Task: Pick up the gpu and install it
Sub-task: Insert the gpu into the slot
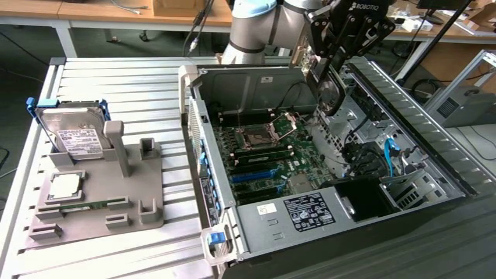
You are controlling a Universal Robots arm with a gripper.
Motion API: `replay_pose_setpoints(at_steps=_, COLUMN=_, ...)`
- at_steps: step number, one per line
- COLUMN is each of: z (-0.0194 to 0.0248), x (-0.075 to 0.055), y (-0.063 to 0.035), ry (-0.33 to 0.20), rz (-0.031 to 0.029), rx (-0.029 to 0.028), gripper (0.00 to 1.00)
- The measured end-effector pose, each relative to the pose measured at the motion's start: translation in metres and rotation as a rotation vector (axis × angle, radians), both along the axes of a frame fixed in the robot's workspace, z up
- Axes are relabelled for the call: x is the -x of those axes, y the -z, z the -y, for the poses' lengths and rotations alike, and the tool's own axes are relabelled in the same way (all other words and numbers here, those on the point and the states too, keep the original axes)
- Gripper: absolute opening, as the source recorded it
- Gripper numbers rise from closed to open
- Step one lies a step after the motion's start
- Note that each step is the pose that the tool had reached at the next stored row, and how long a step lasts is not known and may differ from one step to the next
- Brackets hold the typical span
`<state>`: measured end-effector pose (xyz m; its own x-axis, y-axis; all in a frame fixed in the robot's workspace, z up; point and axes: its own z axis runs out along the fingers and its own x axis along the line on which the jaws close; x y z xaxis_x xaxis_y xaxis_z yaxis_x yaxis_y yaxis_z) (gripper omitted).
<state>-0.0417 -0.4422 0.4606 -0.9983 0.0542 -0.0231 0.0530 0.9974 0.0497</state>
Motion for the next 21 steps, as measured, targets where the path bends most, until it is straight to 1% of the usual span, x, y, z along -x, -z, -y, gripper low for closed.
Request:
replay_pose_setpoints(at_steps=10, z=-0.0002, x=0.0, y=0.0002, ry=0.0, rz=0.0001, rx=0.0001, gripper=0.27)
replay_pose_setpoints(at_steps=11, z=-0.0002, x=0.0, y=0.0001, ry=-0.011, rz=0.0001, rx=0.0002, gripper=0.27)
replay_pose_setpoints(at_steps=13, z=-0.0003, x=0.0, y=0.0, ry=-0.071, rz=0.0, rx=0.0019, gripper=0.27)
replay_pose_setpoints(at_steps=15, z=-0.0003, x=0.0, y=0.0003, ry=-0.117, rz=0.0001, rx=0.0034, gripper=0.27)
replay_pose_setpoints(at_steps=16, z=-0.0003, x=0.0, y=0.0003, ry=-0.137, rz=0.0001, rx=0.0049, gripper=0.27)
replay_pose_setpoints(at_steps=18, z=-0.0003, x=0.0, y=0.0003, ry=-0.195, rz=-0.0002, rx=0.0091, gripper=0.27)
replay_pose_setpoints(at_steps=20, z=-0.0003, x=0.0, y=0.0004, ry=-0.231, rz=-0.0003, rx=0.0125, gripper=0.27)
replay_pose_setpoints(at_steps=21, z=-0.0003, x=0.0, y=0.0003, ry=-0.255, rz=-0.0006, rx=0.0152, gripper=0.27)
